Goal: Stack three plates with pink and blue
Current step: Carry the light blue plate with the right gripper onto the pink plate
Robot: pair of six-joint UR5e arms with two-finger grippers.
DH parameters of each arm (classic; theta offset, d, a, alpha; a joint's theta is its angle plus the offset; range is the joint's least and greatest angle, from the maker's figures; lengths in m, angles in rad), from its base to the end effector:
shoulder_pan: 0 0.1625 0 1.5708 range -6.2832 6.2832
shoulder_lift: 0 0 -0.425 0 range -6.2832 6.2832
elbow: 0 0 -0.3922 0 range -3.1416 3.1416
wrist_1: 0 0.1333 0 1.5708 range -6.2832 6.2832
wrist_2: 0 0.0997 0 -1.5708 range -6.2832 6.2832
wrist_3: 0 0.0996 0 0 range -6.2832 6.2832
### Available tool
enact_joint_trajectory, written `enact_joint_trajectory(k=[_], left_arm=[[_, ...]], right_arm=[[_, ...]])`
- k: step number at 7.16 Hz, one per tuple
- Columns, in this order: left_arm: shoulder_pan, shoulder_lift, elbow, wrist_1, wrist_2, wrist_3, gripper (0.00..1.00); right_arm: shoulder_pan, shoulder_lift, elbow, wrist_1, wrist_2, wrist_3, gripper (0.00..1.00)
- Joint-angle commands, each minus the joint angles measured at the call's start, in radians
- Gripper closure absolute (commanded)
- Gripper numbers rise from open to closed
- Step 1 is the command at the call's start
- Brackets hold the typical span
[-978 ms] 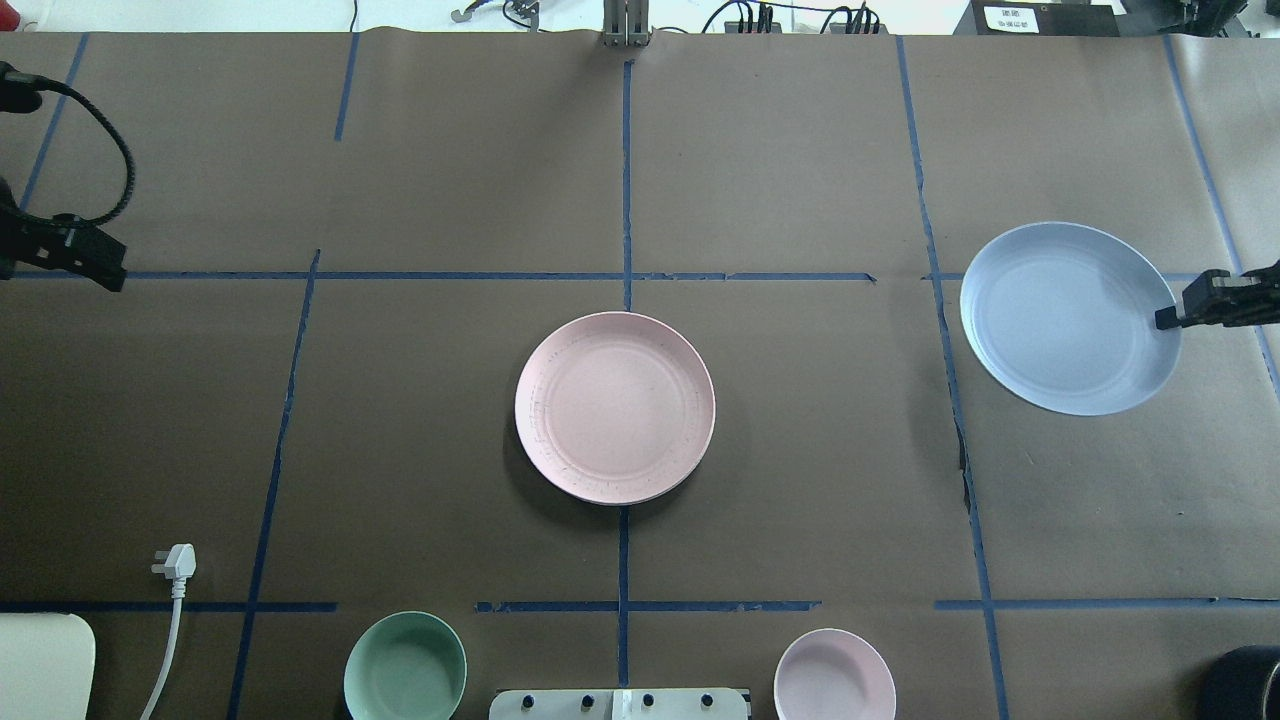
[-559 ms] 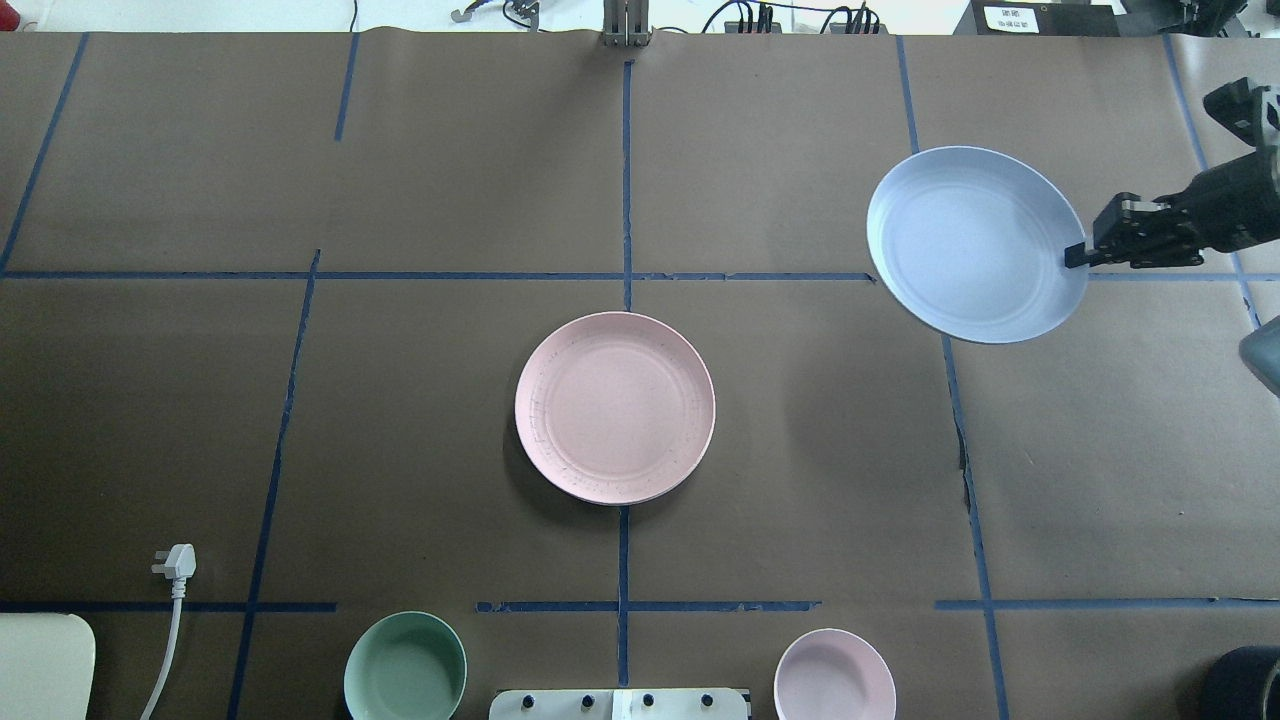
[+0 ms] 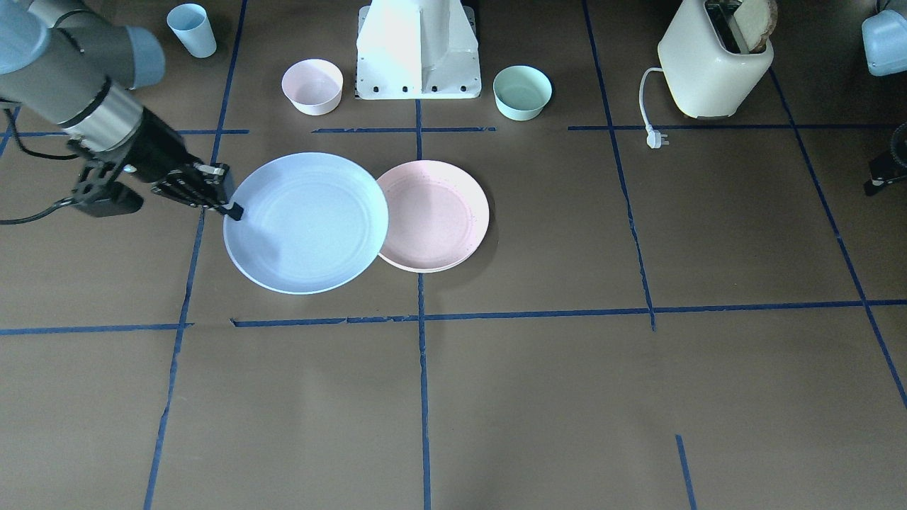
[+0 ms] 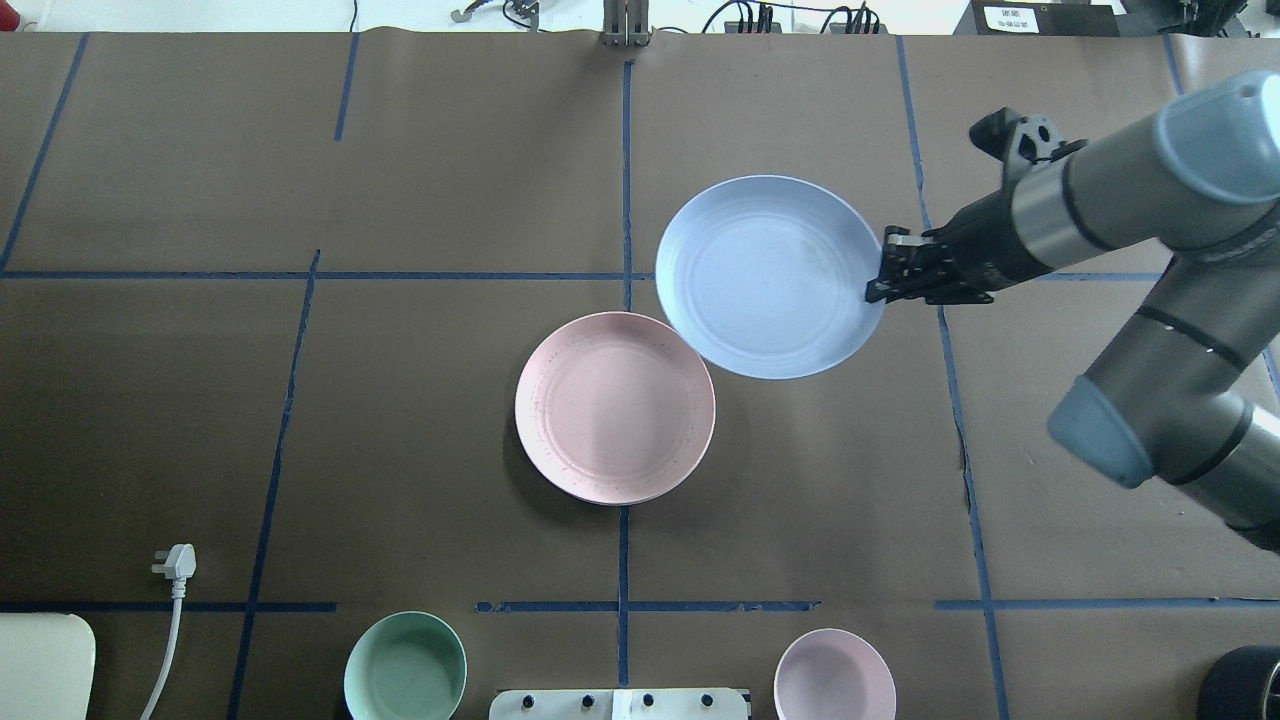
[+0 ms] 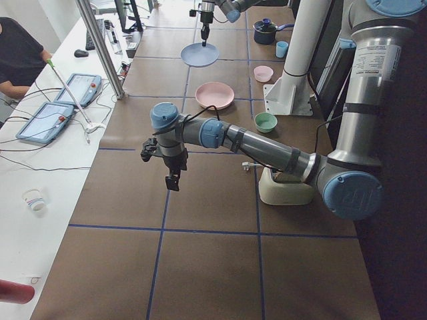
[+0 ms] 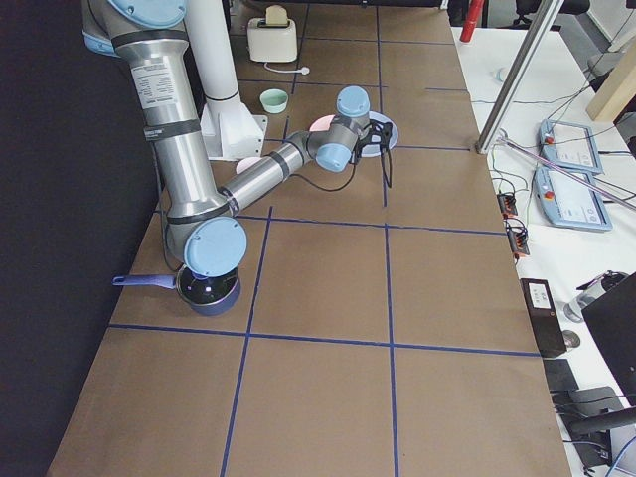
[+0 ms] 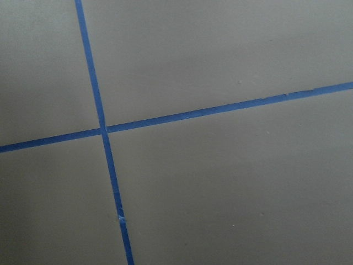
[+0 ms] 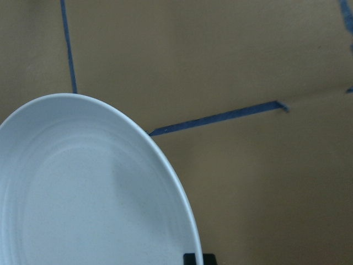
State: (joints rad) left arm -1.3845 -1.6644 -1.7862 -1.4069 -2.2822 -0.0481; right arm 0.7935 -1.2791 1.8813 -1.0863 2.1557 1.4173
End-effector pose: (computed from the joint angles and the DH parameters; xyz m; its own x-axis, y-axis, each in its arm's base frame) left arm 0.0298 -0.5265 0.5266 0.7348 0.1861 -0.6522 -0.1481 0.9824 0.1134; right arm -0.3407 -0.4579 0.2978 0.3611 0.1852 0.9140 -0.1987 0.9729 -0.1186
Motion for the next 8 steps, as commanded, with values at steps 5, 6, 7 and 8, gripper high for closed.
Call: enact_joint_trajectory(k=[5,6,7,8], left_arm=[[-0.025,0.0,0.039,-0.017,0.0,0.033,0.0],[-0.04,0.0,0.045,-0.015,0.0,0.045,0.0],[-0.045,0.0,0.045,-0.015,-0.002,0.05,0.0],[-0.051,0.0,0.047,-0.015,0.0,0.059,0.0]], right_arm=[[-0.309,0.168,-0.025,-0.175,-0.326,0.097,0.99],[-0.307,0.173,-0.028,-0.176,-0.326,0.097,0.99],[-0.307,0.172,-0.028,-0.176,-0.324,0.095,0.94],[-0.307,0.167,-0.028,-0.176,-0.321,0.092,0.05]])
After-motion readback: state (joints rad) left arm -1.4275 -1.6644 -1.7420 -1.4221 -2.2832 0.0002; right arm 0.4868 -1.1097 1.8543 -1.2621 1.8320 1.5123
